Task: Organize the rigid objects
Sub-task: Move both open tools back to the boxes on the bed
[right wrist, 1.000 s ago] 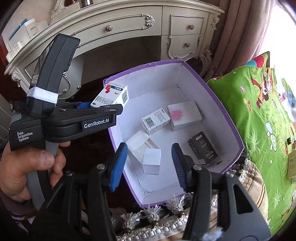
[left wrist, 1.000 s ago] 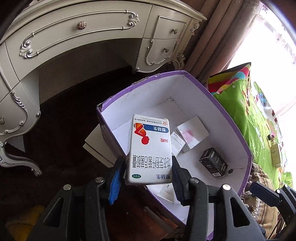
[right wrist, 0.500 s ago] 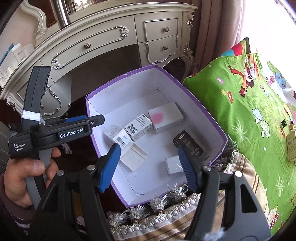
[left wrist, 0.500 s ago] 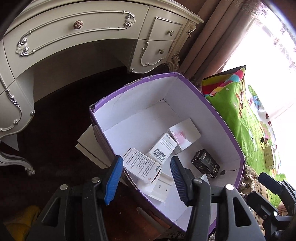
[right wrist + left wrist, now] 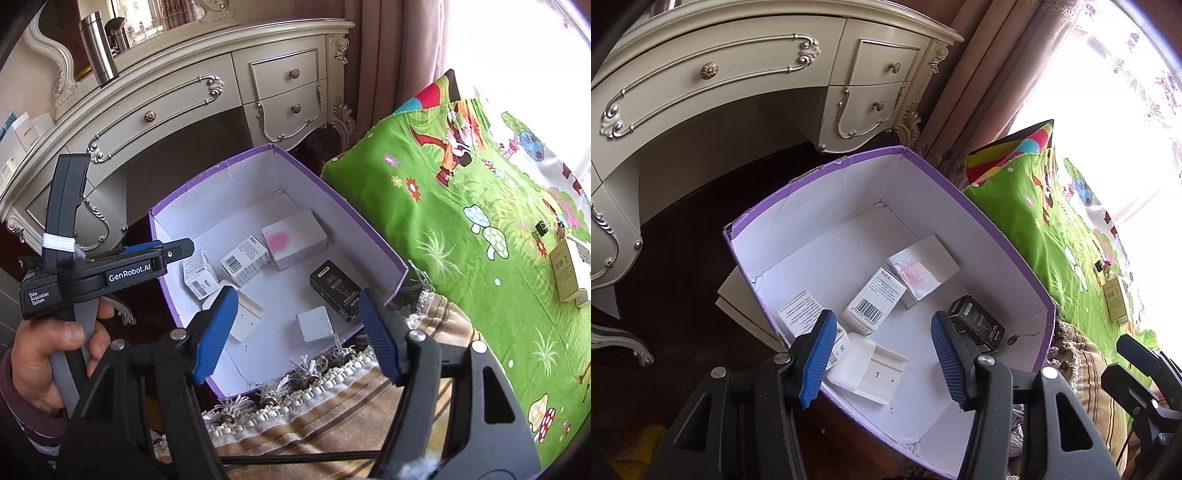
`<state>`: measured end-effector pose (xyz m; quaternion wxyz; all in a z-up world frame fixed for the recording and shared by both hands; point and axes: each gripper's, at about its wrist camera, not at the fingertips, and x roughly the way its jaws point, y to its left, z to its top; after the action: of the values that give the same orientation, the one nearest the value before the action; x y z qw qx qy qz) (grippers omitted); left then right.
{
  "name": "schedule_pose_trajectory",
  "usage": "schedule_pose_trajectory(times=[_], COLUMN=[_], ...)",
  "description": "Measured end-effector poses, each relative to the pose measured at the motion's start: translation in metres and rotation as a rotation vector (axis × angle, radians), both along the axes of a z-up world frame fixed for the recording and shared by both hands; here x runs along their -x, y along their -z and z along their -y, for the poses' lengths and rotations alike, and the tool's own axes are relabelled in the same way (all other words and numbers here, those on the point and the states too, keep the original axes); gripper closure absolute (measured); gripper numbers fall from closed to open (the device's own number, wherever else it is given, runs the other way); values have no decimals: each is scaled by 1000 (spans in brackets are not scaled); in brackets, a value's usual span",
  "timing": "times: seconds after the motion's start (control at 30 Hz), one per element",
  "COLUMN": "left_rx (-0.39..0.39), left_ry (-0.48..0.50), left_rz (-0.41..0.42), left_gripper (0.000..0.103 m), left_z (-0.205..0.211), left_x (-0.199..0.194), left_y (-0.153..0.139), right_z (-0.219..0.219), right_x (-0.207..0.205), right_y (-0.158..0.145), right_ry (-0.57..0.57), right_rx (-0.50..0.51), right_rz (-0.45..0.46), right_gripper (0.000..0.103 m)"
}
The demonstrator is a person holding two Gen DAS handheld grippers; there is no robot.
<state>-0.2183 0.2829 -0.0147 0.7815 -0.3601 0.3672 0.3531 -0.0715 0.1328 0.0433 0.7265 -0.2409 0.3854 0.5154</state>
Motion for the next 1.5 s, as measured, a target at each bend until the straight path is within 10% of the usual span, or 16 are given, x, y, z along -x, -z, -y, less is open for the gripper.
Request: schedule_pose_trajectory(times=[0.67, 1.5], left_rx=[-141, -113], left_ry=[268, 458], left_rz=[59, 84], left_gripper=[48, 44], left_z=[65, 126], left_x=[-148, -310], left_y=[-69, -71], right_z=[140, 273], right_x=[-146, -290], right_y=[-68, -34], right_ry=[456, 873], right_rx=[-214, -179], right_rz=[70, 23], right_gripper=[21, 20])
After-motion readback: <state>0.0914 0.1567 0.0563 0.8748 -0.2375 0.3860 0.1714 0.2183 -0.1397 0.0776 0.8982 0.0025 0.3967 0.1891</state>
